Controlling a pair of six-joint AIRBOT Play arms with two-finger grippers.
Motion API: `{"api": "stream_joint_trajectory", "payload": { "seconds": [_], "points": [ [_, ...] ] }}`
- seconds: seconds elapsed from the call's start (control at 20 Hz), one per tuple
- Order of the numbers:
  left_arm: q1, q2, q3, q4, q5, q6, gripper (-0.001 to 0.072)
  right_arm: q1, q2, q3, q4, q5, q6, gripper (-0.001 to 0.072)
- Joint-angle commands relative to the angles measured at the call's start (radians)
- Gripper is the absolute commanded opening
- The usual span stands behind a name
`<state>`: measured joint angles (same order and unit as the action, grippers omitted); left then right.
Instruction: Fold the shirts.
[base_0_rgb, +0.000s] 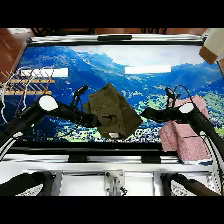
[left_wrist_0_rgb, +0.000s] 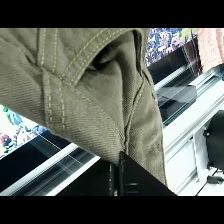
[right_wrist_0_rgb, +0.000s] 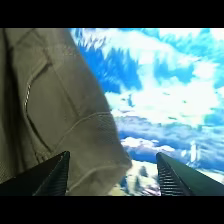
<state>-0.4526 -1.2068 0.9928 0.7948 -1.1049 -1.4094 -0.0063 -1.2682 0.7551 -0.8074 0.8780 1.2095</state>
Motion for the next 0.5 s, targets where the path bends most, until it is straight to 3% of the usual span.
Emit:
{"api": "stream_joint_trajectory", "payload": {
  "seconds": [0.0, 0.25, 0.3, 0.35, 0.4, 0.45],
  "points": [
    [0.003, 0.016, 0.001, 0.002, -0.029, -0.002, 0.0059, 0.039, -0.095, 0.006, 0.097, -0.007, -0.113, 0.0644],
    [0.003, 0.017, 0.001, 0.002, -0.032, -0.008, 0.0059, 0.116, -0.176, 0.014, 0.197, 0.005, -0.171, 0.0613],
    [0.004, 0.019, 0.001, 0.002, -0.03, -0.004, 0.0059, 0.121, -0.176, 0.025, 0.201, 0.019, -0.171, 0.0454],
    [0.006, 0.023, 0.001, 0.002, -0.029, -0.004, 0.0059, 0.121, -0.176, 0.045, 0.2, 0.039, -0.171, 0.0208],
    [0.012, 0.026, 0.006, 0.002, -0.032, 0.004, 0.0059, 0.119, -0.174, 0.07, 0.2, 0.059, -0.167, 0.0087],
    [0.021, 0.031, 0.023, 0.013, -0.034, 0.011, 0.0059, 0.119, -0.167, 0.104, 0.199, 0.081, -0.167, 0.0089]
  ]
}}
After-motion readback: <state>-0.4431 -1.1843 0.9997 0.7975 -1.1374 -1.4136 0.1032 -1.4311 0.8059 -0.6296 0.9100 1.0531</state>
